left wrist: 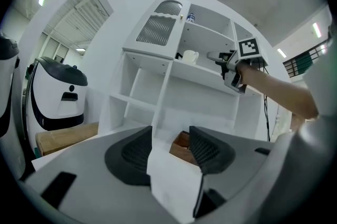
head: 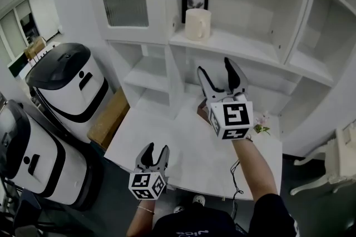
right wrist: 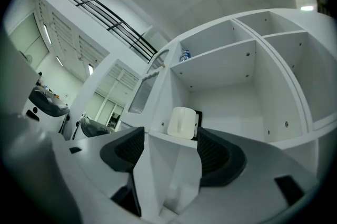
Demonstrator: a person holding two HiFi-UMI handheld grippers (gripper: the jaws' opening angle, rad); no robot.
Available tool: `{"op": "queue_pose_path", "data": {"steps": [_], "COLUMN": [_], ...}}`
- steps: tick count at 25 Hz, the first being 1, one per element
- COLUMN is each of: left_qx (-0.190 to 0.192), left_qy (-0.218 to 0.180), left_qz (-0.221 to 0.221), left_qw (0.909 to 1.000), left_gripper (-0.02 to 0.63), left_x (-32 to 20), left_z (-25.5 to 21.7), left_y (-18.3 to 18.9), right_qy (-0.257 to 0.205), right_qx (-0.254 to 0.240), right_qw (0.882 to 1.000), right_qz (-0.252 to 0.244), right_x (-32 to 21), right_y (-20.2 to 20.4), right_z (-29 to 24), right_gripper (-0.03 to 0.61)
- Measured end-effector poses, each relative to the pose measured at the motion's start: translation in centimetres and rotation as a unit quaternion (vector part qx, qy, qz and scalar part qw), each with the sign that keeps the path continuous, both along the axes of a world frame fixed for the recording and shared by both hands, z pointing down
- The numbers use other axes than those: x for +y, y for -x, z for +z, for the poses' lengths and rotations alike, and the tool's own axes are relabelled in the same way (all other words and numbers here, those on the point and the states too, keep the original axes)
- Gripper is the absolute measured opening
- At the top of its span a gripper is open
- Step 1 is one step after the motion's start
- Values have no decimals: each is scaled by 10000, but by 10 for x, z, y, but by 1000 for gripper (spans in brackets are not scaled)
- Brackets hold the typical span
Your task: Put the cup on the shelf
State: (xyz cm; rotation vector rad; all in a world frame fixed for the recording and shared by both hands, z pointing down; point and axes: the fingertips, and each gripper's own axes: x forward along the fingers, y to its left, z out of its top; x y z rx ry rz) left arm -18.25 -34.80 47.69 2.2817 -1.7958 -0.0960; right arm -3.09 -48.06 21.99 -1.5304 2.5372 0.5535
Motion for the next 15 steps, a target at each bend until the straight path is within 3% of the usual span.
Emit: {"op": "queue_pose_path", "data": {"steps": [15], "left_qx": [-114], "left_qy": [-247], "left_qz": [592], "left_qw": [9979], "left_gripper": [222], "left_x": [1], "left_z": [5], "left_y": [-46], "right_qy": [892], "right_qx": [483], "right_qw": [9948], "right_qz": [-126], "right_x": [88], "right_y": [-51], "right_z": [139], "right_gripper": [308]}}
